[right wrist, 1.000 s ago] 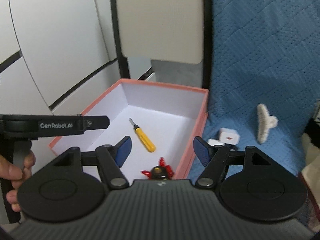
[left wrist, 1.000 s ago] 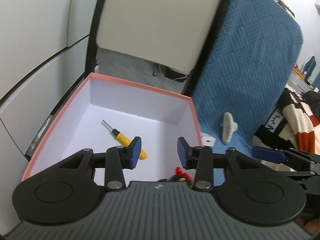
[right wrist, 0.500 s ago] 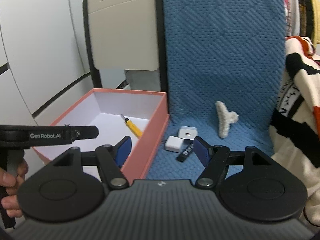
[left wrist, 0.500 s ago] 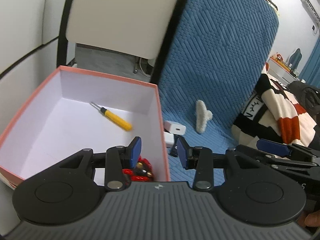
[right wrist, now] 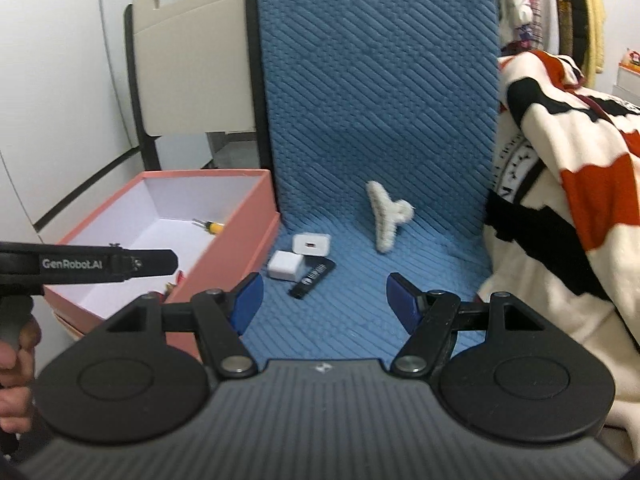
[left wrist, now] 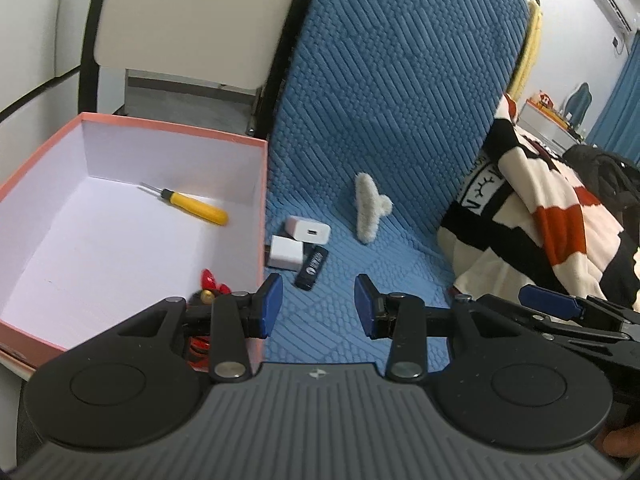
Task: Organize rigid objects
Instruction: 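Move the left tool to the white charger while the right tool approaches the fuzzy clip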
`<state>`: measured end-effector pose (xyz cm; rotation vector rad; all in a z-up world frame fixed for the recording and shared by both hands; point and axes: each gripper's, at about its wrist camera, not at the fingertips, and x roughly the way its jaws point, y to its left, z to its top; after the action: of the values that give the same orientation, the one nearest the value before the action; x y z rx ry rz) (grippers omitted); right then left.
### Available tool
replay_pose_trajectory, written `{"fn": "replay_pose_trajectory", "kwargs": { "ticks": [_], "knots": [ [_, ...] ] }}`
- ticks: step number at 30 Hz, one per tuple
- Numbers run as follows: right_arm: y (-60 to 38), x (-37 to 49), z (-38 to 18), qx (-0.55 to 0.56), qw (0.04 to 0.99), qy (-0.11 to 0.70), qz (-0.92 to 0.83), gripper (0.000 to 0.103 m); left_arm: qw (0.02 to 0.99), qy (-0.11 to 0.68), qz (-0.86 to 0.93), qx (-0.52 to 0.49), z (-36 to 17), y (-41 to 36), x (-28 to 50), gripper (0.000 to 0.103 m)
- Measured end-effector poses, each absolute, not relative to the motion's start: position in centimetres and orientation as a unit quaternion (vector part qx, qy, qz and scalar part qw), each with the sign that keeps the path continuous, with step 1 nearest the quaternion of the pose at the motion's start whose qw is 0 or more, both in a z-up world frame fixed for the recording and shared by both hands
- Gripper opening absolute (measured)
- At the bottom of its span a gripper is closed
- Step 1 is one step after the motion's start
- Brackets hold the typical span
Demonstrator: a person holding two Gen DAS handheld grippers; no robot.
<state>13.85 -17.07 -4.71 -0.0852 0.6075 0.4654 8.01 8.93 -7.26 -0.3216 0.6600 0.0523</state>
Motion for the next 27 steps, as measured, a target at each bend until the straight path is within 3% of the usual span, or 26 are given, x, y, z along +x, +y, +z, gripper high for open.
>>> {"fn": "replay_pose_trajectory", "kwargs": {
  "ticks": [27],
  "knots": [
    [-22.7,15.2,-8.4,-0.018,0.938,0.299,0.174,0.070,0.931,0.341,0.004,-0.127,-10.6,2.5,11.8,0.045]
  ]
}}
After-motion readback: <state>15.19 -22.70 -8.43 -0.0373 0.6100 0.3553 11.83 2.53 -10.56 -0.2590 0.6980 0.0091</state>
